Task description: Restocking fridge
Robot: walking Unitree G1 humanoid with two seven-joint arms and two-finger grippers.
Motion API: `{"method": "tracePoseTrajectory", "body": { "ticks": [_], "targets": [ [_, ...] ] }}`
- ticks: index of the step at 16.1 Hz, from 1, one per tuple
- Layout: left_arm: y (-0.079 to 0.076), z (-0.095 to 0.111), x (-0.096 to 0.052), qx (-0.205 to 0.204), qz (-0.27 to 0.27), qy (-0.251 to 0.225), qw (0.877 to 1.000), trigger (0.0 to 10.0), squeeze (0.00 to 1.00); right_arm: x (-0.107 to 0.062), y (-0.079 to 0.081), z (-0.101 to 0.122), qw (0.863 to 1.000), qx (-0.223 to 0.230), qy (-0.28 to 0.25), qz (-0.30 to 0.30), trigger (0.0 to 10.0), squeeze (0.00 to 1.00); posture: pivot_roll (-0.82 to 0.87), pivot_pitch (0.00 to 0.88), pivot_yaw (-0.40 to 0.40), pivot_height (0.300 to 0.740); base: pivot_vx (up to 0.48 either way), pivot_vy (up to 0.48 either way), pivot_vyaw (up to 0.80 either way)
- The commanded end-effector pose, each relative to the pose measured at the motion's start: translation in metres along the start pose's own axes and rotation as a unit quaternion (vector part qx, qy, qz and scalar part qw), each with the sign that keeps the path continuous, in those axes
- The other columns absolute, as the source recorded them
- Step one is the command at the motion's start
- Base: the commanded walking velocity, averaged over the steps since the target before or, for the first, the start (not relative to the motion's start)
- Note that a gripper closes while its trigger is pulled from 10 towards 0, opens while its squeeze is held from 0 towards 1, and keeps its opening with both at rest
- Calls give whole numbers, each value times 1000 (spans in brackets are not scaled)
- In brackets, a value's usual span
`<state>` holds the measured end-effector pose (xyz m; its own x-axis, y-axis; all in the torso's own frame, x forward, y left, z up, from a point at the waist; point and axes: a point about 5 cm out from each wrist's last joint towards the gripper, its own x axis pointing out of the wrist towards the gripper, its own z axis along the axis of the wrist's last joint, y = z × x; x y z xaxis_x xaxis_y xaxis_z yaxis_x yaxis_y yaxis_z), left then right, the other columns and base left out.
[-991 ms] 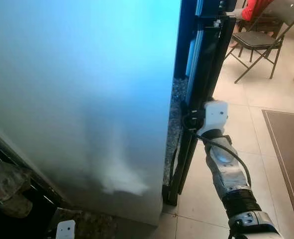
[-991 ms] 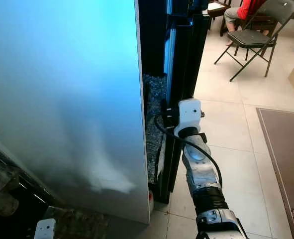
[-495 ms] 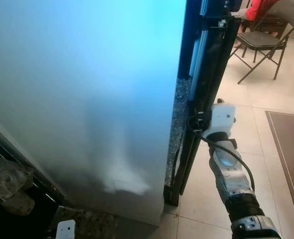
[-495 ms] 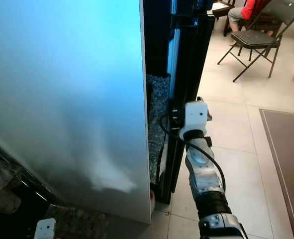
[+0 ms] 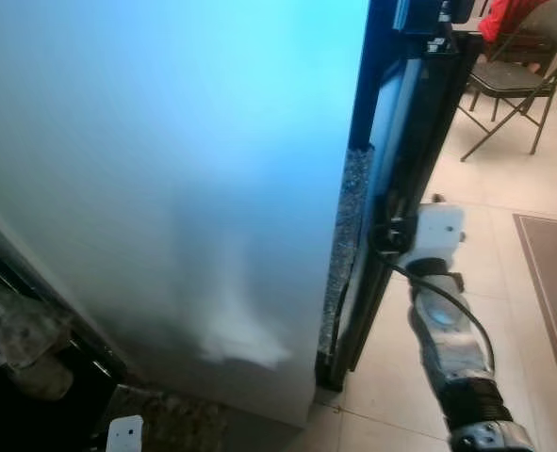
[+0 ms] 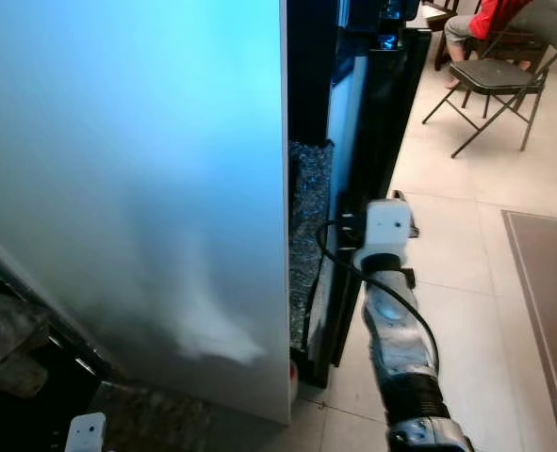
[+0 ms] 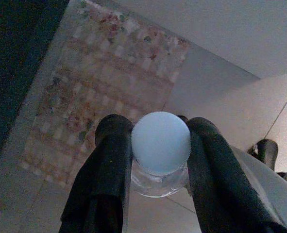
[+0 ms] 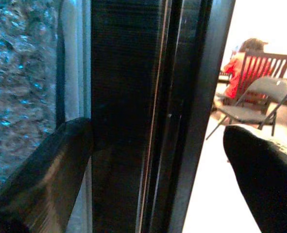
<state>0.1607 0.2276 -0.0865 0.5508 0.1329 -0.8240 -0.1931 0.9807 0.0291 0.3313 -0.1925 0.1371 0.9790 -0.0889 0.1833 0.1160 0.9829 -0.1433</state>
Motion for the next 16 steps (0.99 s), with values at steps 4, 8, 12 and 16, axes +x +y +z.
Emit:
{"method": "tracePoseTrajectory", "body": {
  "ticks": [4,8,12,16],
  "targets": [
    [5,-6,-1,8,5,15,1000,10000,0,-21,-85,-15,988,-45,40,-142,10000,0,-179,0,78,740,0,0,0],
    [4,-6,-1,13,2,16,1000,10000,0,-66,-134,-44,964,-88,107,-226,10000,0,-186,0,82,740,0,0,0],
    [4,-6,-1,15,0,16,1000,10000,0,-100,-130,-98,944,-35,220,-244,10000,0,-181,0,81,740,0,0,0],
    [4,-6,-1,12,-2,19,1000,10000,0,-164,-111,-162,881,34,412,-230,10000,0,-178,0,82,740,0,0,0]
  ]
}}
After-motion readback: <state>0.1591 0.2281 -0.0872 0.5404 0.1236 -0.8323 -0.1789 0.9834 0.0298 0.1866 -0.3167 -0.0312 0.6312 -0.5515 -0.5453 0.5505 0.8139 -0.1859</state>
